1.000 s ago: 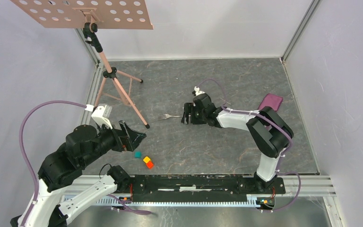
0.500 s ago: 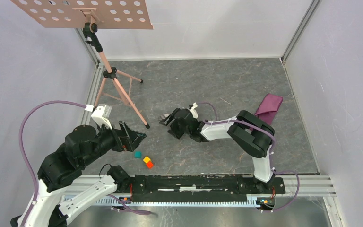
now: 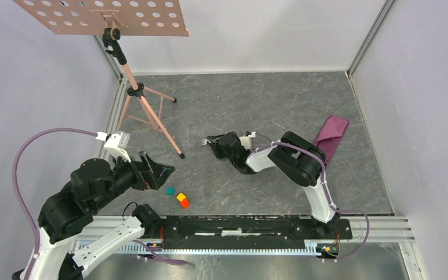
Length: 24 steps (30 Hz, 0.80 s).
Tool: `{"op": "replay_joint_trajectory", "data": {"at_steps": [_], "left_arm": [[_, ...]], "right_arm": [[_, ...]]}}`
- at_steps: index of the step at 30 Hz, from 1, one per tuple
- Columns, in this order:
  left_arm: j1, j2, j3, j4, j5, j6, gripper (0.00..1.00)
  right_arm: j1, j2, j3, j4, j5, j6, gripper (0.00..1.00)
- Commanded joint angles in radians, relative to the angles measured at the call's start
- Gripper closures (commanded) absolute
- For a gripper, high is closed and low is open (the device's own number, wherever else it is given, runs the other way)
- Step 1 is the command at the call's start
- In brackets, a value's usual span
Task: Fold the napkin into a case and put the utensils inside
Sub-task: Rotate the fork from the center of the board.
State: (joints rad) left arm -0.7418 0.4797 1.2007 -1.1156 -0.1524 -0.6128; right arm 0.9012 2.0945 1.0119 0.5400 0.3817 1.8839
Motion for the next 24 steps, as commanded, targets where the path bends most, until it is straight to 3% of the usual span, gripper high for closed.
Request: {"op": "replay_joint_trajectory", "data": {"at_steps": [1, 6, 9, 12, 15, 19, 22, 24], "left_arm": [[-0.002, -0.006, 0.034, -0.001, -0.01, 0.0, 0.0], [-0.002, -0.008, 0.041, -0.006, -0.021, 0.0, 0.0], [-0.002, -0.009, 0.035, -0.002, -0.016, -0.002, 0.0], [-0.002, -0.012, 0.024, 0.009, -0.016, 0.0, 0.0], [-0.001, -0.01, 0.019, 0.021, -0.015, 0.007, 0.0], [-0.002, 0.0, 0.013, 0.043, -0.005, 0.018, 0.0], [-0.002, 0.013, 0.007, 0.055, 0.004, 0.028, 0.0], [-0.003, 0.019, 0.0, 0.066, 0.008, 0.032, 0.0]], "right_arm": [[-0.008, 0.089, 0.02, -0.016, 0.077, 0.038, 0.63], [-0.018, 0.053, -0.024, -0.024, 0.049, -0.047, 0.96], [-0.05, -0.05, -0.113, -0.038, 0.005, -0.208, 1.0], [-0.08, -0.197, -0.104, -0.299, -0.017, -0.503, 1.0], [-0.089, -0.289, 0.009, -0.646, 0.057, -0.859, 1.0], [-0.078, -0.273, 0.201, -1.052, 0.177, -1.254, 1.0], [-0.046, -0.185, 0.342, -1.373, 0.341, -1.377, 1.0], [-0.021, -0.107, 0.43, -1.583, 0.457, -1.361, 1.0]]}}
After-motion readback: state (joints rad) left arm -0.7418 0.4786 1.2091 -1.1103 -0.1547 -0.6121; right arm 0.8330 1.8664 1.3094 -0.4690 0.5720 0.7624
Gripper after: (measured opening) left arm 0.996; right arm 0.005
